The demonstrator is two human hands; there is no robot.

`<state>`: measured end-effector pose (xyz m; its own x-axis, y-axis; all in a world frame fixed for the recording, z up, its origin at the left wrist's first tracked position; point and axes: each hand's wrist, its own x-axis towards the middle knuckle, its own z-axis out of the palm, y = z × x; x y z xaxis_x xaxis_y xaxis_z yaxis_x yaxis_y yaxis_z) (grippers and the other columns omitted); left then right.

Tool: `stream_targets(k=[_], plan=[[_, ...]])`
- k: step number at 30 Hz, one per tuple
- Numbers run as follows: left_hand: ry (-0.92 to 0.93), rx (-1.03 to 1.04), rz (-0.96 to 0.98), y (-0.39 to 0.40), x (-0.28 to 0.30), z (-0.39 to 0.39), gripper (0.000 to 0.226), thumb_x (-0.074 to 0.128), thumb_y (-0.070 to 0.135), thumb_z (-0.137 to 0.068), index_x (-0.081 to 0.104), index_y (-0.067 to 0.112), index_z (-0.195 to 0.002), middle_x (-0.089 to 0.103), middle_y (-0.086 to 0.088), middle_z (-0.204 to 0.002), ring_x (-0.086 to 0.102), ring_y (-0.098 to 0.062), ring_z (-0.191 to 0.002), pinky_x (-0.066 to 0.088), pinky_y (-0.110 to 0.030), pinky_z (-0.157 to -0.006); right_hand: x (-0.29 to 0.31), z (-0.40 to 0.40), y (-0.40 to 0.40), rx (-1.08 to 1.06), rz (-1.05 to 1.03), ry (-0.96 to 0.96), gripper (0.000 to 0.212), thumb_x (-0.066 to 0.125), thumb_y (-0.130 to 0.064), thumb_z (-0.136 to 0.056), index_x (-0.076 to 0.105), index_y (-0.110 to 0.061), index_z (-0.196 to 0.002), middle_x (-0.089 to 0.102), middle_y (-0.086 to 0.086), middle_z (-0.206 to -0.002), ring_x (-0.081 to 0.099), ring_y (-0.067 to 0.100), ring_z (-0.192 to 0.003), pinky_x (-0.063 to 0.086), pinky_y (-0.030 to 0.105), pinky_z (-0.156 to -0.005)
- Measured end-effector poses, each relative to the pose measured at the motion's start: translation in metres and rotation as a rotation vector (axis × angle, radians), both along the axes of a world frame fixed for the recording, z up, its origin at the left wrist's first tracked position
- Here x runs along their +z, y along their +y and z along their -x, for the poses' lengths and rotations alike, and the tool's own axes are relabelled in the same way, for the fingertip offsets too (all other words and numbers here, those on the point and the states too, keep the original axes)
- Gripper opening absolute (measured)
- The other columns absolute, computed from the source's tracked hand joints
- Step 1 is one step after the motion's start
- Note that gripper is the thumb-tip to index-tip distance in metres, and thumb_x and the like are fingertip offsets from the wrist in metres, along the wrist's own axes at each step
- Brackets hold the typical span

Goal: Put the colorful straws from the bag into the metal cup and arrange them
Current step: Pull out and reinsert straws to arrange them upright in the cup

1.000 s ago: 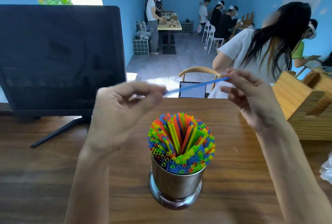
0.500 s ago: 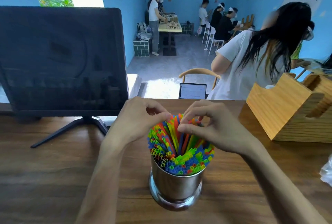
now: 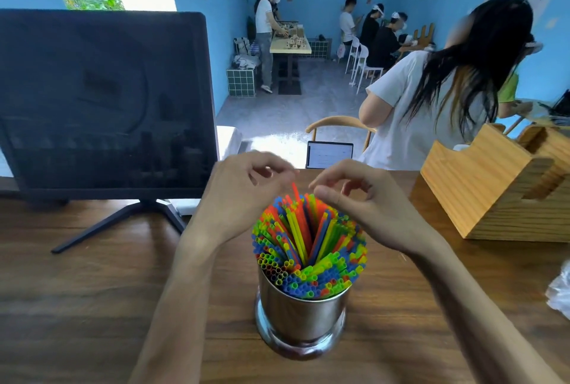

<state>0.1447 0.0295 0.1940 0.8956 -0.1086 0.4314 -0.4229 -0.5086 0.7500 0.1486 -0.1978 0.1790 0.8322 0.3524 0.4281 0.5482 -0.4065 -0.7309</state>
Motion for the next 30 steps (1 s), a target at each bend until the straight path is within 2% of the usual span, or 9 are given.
stream_targets(k=[3,5,8,11,15,19,23,27,30], plan=[[-0.282,-0.013,0.381,-0.006,0.017,0.01,0.012,0.071,0.023,-0.096,0.075,0.034,-0.097,0.077,0.015,-0.092,0.068,-0.003,-0.08,0.05,-0.018,-0.069,0.001,-0.003,0.004,0.048,-0.075,0.079,0.026,0.063,-0.037,-0.1,0.066,-0.031,-0.124,0.071,-0.016,-0.12,0.065,0.004,-0.115,0.051,0.02,-0.096],[-0.459,0.007,0.559,-0.008,0.029,0.016,0.009,0.068,0.026,-0.098,0.074,0.031,-0.102,0.078,0.008,-0.092,0.068,-0.007,-0.076,0.051,-0.02,-0.066,0.001,-0.003,0.009,0.129,-0.065,0.135,0.033,0.058,-0.037,-0.103,0.061,-0.03,-0.134,0.071,-0.014,-0.125,0.062,0.003,-0.123,0.05,0.028,-0.104],[-0.612,0.138,0.714,-0.006,0.038,0.019,0.01,0.066,0.023,-0.101,0.073,0.022,-0.108,0.079,0.007,-0.093,0.07,-0.011,-0.078,0.052,-0.023,-0.064,0.001,-0.001,0.014,0.174,-0.113,0.088,0.02,0.058,-0.032,-0.104,0.071,-0.028,-0.119,0.076,-0.005,-0.102,0.07,0.013,-0.107,0.054,0.037,-0.098],[-0.572,0.246,0.764,-0.001,0.034,0.018,0.012,0.067,0.023,-0.1,0.074,0.019,-0.109,0.079,0.011,-0.095,0.072,-0.009,-0.083,0.054,-0.024,-0.067,0.008,-0.003,0.007,0.12,-0.335,0.035,0.014,0.066,-0.032,-0.095,0.078,-0.033,-0.104,0.074,-0.003,-0.083,0.07,0.011,-0.084,0.054,0.024,-0.083],[-0.272,0.164,0.598,0.016,0.02,0.02,0.007,0.079,0.026,-0.088,0.08,0.029,-0.093,0.079,0.012,-0.086,0.068,-0.002,-0.071,0.053,-0.016,-0.065,0.024,-0.006,-0.019,0.099,-0.824,0.155,0.032,0.09,-0.047,-0.067,0.083,-0.023,-0.087,0.075,-0.002,-0.077,0.073,0.011,-0.072,0.059,0.024,-0.076],[0.082,-0.254,0.177,0.025,0.015,0.025,0.013,0.085,0.039,-0.072,0.083,0.037,-0.085,0.077,0.011,-0.076,0.067,0.001,-0.065,0.05,-0.01,-0.061,0.037,-0.01,-0.026,0.112,-1.081,0.252,0.034,0.09,-0.052,-0.061,0.081,-0.025,-0.08,0.069,-0.01,-0.07,0.068,0.004,-0.067,0.059,0.023,-0.073],[0.195,-0.395,-0.122,0.02,0.011,0.025,0.017,0.086,0.047,-0.075,0.081,0.041,-0.09,0.076,0.014,-0.089,0.067,-0.008,-0.087,0.057,-0.03,-0.078,0.038,-0.006,-0.014,0.02,-0.95,0.098,0.027,0.079,-0.045,-0.081,0.077,-0.026,-0.101,0.072,-0.006,-0.081,0.072,0.011,-0.073,0.06,0.028,-0.074],[0.106,-0.201,-0.012,0.013,0.005,0.015,0.008,0.079,0.032,-0.088,0.079,0.039,-0.091,0.075,0.013,-0.085,0.06,-0.002,-0.069,0.05,-0.018,-0.065,0.031,0.005,-0.002,-0.11,-0.655,-0.157,0.02,0.071,-0.024,-0.093,0.059,-0.029,-0.109,0.075,0.005,-0.08,0.075,0.023,-0.068,0.061,0.035,-0.064],[0.067,-0.055,-0.009,0.011,0.001,0.01,0.011,0.077,0.028,-0.09,0.078,0.038,-0.088,0.072,0.017,-0.08,0.057,0.001,-0.065,0.043,-0.009,-0.062,0.022,0.013,0.01,-0.101,-0.543,-0.123,0.018,0.075,-0.019,-0.088,0.063,-0.024,-0.101,0.075,0.011,-0.081,0.076,0.025,-0.065,0.062,0.032,-0.063]])
